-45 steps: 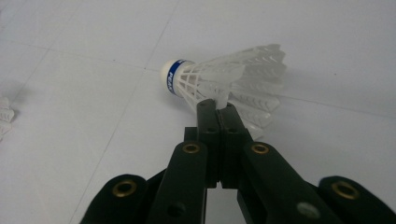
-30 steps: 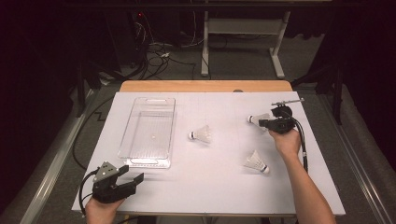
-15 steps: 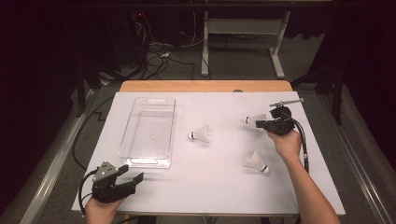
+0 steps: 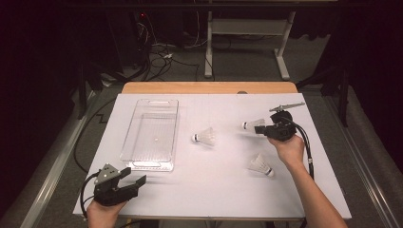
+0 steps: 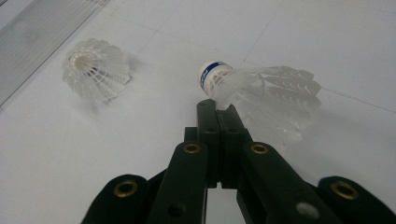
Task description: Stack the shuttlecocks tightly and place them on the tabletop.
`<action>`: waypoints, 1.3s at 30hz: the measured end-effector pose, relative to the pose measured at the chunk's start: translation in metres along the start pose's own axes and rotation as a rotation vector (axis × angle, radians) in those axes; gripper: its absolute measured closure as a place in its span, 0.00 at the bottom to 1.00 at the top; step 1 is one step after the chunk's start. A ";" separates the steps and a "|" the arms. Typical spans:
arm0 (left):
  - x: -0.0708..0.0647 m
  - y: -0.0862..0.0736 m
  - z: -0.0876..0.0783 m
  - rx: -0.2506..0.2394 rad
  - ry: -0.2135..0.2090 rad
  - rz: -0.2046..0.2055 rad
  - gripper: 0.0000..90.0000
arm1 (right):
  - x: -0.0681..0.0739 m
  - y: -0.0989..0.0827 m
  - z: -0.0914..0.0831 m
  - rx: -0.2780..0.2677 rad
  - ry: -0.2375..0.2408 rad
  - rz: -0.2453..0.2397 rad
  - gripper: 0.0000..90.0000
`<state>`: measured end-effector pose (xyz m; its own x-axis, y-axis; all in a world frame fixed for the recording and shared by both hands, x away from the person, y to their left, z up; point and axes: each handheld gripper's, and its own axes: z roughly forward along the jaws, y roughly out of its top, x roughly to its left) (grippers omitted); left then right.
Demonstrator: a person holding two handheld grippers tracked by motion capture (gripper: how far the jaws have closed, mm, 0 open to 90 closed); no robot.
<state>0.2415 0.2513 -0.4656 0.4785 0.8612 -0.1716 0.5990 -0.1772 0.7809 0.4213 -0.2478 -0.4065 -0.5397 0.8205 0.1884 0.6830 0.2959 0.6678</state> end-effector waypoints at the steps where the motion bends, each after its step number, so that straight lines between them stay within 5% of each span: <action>1: 0.000 0.000 0.000 0.005 -0.001 0.005 0.36 | 0.001 0.000 0.000 0.000 0.005 -0.001 1.00; 39: 0.001 0.000 0.000 0.004 -0.003 0.007 0.36 | 0.035 0.001 0.013 0.036 0.104 -0.071 1.00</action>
<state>0.2418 0.2519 -0.4652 0.4845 0.8585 -0.1680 0.5980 -0.1849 0.7799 0.4098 -0.2124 -0.4087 -0.6345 0.7421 0.2163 0.6574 0.3708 0.6561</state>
